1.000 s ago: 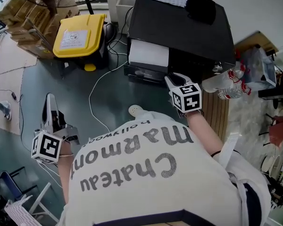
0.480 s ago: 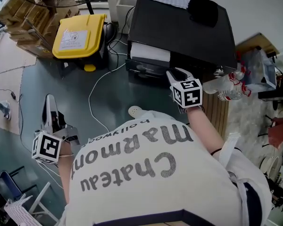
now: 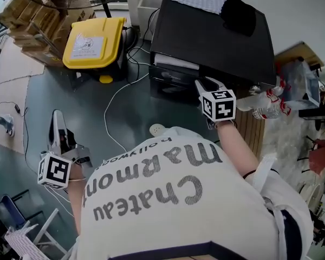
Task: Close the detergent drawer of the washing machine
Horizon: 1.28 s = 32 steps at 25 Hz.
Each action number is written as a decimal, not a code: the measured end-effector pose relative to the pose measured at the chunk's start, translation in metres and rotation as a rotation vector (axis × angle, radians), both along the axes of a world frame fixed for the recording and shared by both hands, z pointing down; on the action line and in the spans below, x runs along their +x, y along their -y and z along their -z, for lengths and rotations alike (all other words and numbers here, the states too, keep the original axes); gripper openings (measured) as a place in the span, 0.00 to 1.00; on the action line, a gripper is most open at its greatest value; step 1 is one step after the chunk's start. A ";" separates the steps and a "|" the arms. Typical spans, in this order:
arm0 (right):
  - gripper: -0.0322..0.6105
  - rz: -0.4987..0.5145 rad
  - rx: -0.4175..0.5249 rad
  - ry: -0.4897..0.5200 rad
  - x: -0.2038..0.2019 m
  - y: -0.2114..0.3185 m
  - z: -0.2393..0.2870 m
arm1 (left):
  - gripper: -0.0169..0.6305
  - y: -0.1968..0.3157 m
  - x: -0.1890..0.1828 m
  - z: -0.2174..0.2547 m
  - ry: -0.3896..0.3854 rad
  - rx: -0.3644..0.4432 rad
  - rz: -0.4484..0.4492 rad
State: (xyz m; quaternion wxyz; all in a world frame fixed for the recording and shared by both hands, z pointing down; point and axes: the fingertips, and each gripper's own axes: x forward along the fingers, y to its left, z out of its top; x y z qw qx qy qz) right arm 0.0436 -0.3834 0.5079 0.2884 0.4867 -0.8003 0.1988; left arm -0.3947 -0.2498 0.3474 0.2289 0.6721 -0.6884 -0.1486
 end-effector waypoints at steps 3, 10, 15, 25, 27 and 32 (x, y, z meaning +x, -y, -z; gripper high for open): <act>0.21 0.006 0.014 -0.010 -0.001 0.003 0.000 | 0.04 0.006 0.001 0.002 -0.008 0.009 -0.001; 0.21 -0.017 0.020 -0.021 0.001 0.016 0.000 | 0.04 0.010 -0.002 -0.002 -0.017 -0.004 0.009; 0.21 -0.038 0.021 -0.017 0.002 0.025 0.001 | 0.04 0.011 -0.006 0.002 -0.023 0.003 0.025; 0.22 -0.076 0.015 -0.003 0.005 0.036 0.004 | 0.04 0.006 -0.013 0.001 -0.032 -0.009 0.051; 0.22 -0.083 0.017 -0.005 0.004 0.036 0.004 | 0.04 0.005 -0.014 0.002 -0.030 -0.008 0.054; 0.22 -0.123 0.011 0.001 0.007 0.037 0.002 | 0.04 0.008 -0.010 0.004 -0.014 -0.005 0.040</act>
